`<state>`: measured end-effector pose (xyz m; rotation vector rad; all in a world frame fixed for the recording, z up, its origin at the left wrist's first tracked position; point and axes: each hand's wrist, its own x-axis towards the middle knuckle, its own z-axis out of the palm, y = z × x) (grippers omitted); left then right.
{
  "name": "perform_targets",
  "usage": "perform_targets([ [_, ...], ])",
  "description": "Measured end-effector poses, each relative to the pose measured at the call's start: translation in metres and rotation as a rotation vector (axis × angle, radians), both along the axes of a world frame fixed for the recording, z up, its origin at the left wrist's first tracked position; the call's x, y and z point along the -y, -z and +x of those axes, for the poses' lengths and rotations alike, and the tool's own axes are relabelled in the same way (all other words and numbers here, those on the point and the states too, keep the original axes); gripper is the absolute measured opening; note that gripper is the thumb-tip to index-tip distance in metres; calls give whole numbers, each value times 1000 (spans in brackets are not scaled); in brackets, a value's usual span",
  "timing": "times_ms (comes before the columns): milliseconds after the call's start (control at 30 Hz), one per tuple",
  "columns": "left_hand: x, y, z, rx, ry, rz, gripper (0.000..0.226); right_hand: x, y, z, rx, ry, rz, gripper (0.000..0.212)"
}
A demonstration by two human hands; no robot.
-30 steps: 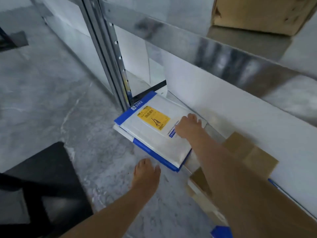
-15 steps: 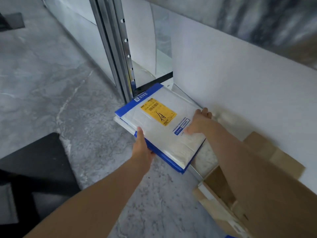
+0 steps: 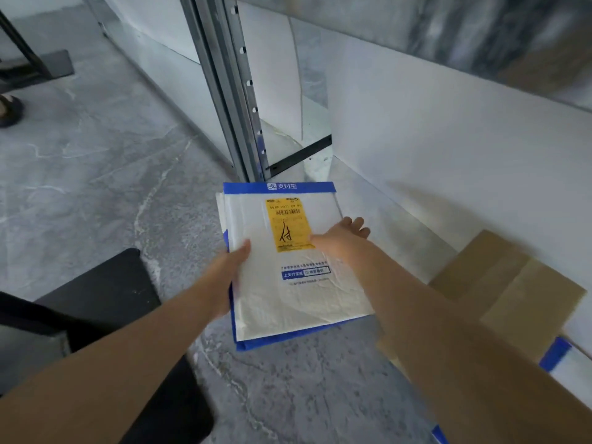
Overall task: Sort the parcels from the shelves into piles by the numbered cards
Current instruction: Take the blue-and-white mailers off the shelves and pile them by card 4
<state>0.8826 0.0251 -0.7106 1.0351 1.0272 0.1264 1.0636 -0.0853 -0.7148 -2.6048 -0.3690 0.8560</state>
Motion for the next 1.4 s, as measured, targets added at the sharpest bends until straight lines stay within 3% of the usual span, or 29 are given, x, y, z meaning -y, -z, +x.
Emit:
perform_targets([
  [167, 0, -6, -11, -9, 72, -7, 39, -8, -6, -11, -85, 180, 70, 62],
  [267, -16, -12, -28, -39, 123, 11, 42, 7, -2, -25, -103, 126, 71, 88],
  [367, -27, -31, -46, -101, 170, 48, 51, 15, -9, -45, -228, 201, 327, 103],
  [467, -25, -50, -67, -128, 239, 34, 86, 23, -34, -64, -387, 434, 584, 94],
  [600, -23, -77, -92, -193, 234, 92, 84, 44, -64, -87, -436, 502, 721, 50],
  [700, -14, -93, -98, -247, 157, 59, 78, 69, -85, -105, -496, 560, 733, 50],
  [767, 1, -112, -105, -239, 99, 55, 61, 86, -102, -116, -512, 577, 758, 49],
  [1000, 42, -191, -137, -275, 210, 44, 54, 151, -178, -154, -570, 632, 767, 53],
  [1200, 99, -254, -186, -335, 321, 64, 47, 210, -236, -219, -551, 770, 787, 34],
  [1300, 124, -285, -214, -320, 291, 208, 33, 246, -261, -260, -531, 668, 762, 23],
  [1400, 155, -321, -239, -302, 228, 238, 27, 278, -298, -278, -545, 570, 789, 31],
])
